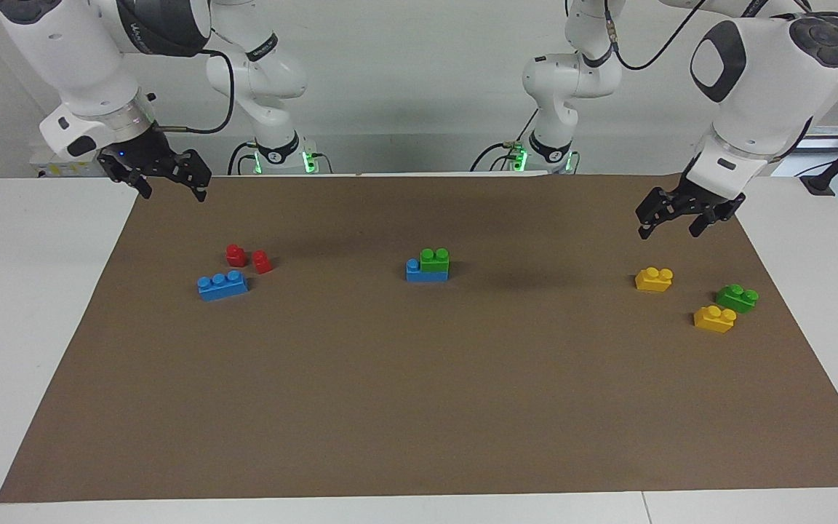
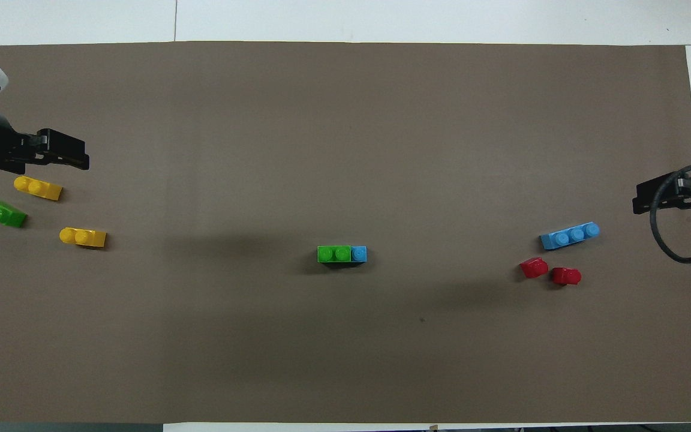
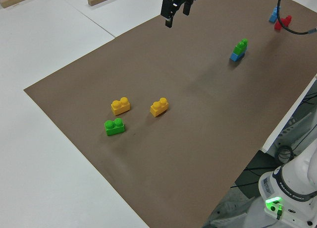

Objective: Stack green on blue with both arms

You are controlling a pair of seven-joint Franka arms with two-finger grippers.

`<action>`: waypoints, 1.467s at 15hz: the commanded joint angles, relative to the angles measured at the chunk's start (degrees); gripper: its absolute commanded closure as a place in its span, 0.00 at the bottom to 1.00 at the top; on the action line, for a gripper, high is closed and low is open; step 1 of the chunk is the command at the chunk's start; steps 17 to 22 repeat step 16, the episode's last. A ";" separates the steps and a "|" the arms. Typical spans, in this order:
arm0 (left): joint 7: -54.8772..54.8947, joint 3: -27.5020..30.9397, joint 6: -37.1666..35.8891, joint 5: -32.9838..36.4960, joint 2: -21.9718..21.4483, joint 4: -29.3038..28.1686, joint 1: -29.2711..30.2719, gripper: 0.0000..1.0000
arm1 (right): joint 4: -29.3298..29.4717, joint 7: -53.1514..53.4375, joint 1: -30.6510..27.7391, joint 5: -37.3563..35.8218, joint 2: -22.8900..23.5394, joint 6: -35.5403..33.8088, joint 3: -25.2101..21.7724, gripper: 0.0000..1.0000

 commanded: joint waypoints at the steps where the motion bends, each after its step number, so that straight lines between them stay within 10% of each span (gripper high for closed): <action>1: 1.01 0.18 -0.10 -0.34 -0.48 0.06 -0.07 0.00 | 1.50 -3.02 -0.75 -1.20 0.82 -0.83 0.66 0.00; 22: 1.01 0.09 -0.01 -0.43 -0.83 0.06 0.11 0.00 | 1.50 -0.04 -0.92 -0.06 1.00 2.59 0.75 0.00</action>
